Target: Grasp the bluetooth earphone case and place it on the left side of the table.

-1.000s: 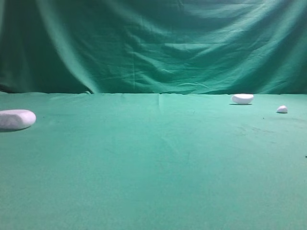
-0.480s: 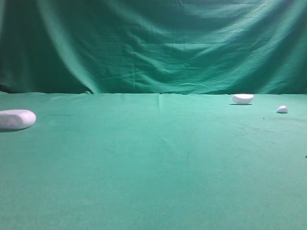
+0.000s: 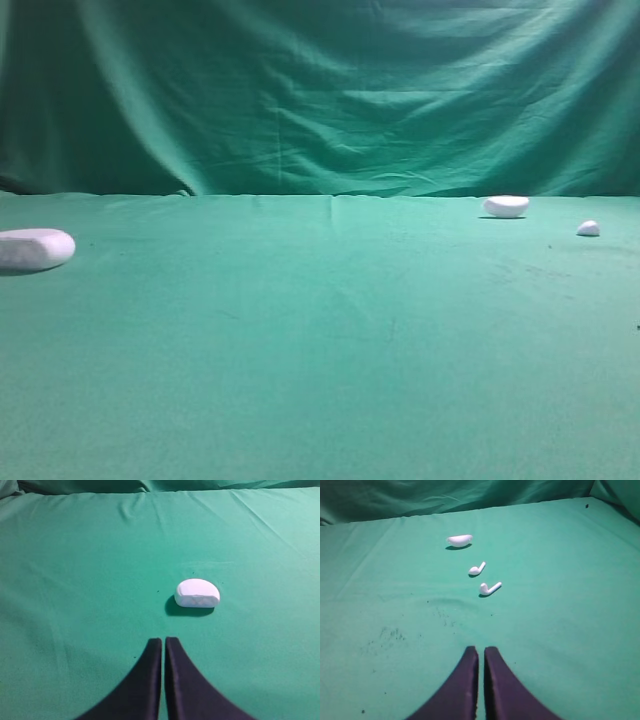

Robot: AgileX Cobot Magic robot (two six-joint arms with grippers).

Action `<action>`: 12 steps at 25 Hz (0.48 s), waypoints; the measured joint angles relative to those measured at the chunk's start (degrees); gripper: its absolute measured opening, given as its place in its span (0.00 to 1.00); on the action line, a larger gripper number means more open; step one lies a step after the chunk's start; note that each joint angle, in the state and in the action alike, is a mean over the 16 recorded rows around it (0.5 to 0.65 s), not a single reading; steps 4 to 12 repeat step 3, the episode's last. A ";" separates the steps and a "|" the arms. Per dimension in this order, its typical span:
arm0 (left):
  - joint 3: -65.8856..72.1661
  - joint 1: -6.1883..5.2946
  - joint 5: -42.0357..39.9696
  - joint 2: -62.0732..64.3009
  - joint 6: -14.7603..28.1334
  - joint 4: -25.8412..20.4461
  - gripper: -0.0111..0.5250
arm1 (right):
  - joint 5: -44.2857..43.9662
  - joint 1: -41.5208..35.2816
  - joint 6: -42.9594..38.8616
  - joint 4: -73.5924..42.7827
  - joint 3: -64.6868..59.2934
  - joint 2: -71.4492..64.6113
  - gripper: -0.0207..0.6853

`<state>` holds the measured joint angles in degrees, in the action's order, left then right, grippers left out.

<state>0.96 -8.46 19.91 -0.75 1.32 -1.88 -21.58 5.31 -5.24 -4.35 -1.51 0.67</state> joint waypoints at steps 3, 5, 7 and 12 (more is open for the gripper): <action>0.00 0.00 0.00 0.00 0.00 0.00 0.02 | 0.00 0.00 0.00 0.02 -0.01 0.00 0.03; 0.00 0.00 0.00 0.00 0.00 0.00 0.02 | 0.00 0.00 0.00 0.02 -0.01 0.00 0.03; 0.00 0.00 0.00 0.00 0.00 0.00 0.02 | 0.00 0.00 0.00 0.02 -0.01 0.00 0.03; 0.00 0.00 0.00 0.00 0.00 0.00 0.02 | 0.00 0.00 0.00 0.02 -0.01 0.00 0.03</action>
